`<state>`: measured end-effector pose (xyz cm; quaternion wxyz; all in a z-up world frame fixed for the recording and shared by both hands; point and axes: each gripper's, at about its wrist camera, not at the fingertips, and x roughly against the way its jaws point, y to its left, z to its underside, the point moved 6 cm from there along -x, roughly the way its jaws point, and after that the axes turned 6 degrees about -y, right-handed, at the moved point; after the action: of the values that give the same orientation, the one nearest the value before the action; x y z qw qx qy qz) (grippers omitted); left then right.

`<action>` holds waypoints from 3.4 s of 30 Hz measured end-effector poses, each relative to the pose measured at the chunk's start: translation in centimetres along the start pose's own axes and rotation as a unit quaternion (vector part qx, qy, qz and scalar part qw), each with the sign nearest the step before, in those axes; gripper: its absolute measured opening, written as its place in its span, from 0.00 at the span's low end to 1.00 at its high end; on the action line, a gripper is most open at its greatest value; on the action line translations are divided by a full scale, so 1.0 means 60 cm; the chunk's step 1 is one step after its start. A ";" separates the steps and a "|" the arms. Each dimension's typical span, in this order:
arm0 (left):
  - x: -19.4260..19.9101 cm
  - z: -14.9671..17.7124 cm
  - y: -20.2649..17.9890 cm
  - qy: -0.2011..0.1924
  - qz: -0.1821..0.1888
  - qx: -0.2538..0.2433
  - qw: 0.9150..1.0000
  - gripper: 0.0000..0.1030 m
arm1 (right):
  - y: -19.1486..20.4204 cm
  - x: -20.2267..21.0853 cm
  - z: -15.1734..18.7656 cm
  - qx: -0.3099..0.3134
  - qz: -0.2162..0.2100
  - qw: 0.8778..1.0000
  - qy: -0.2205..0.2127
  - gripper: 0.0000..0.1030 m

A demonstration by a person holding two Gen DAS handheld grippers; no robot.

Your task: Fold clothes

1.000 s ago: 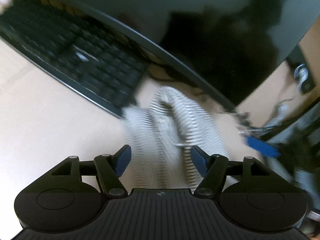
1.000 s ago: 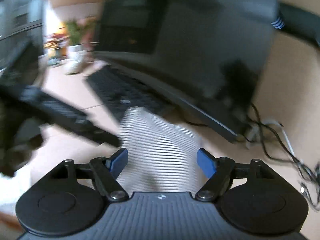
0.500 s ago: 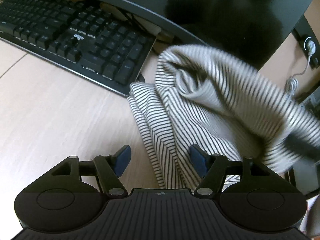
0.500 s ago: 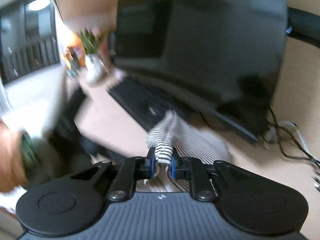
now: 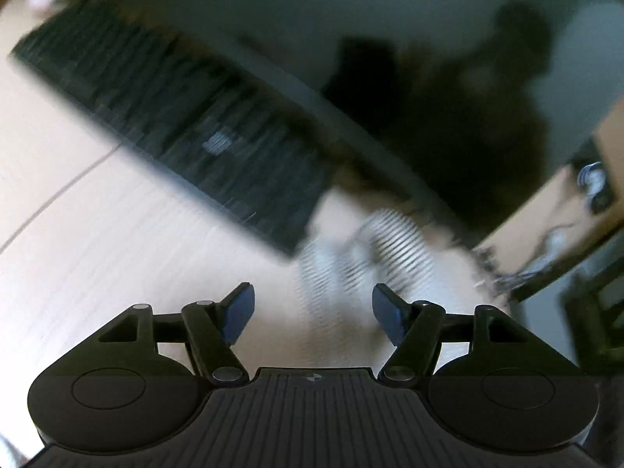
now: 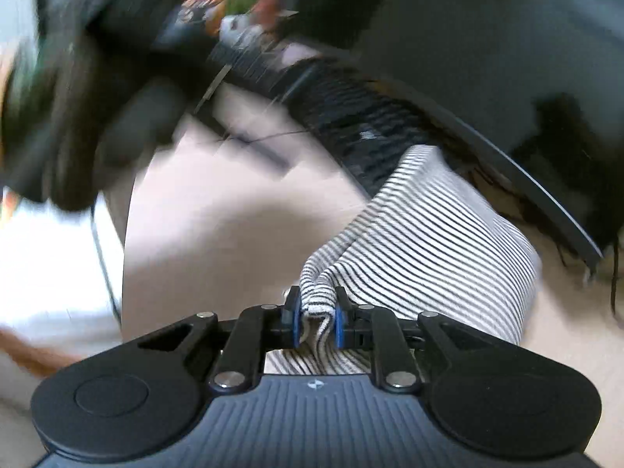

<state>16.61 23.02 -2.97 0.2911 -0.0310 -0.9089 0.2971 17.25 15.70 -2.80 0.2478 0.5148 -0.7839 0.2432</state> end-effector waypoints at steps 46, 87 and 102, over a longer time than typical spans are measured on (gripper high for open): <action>-0.097 0.025 -0.012 0.015 -0.034 -0.048 0.998 0.16 | -0.099 0.004 0.023 -0.119 0.074 0.990 -0.036 0.53; -0.122 0.007 -0.052 0.026 0.003 -0.054 0.998 0.43 | -0.142 0.017 0.039 -0.166 0.131 0.977 -0.028 0.79; -0.049 0.006 -0.042 -0.023 -0.006 -0.070 0.997 0.73 | -0.170 0.056 0.064 -0.324 0.196 0.925 -0.034 0.99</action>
<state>19.17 20.11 -3.30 0.2691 -0.0389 -0.9339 0.2320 25.03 7.36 -2.31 0.3217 0.2503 -0.9132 0.0021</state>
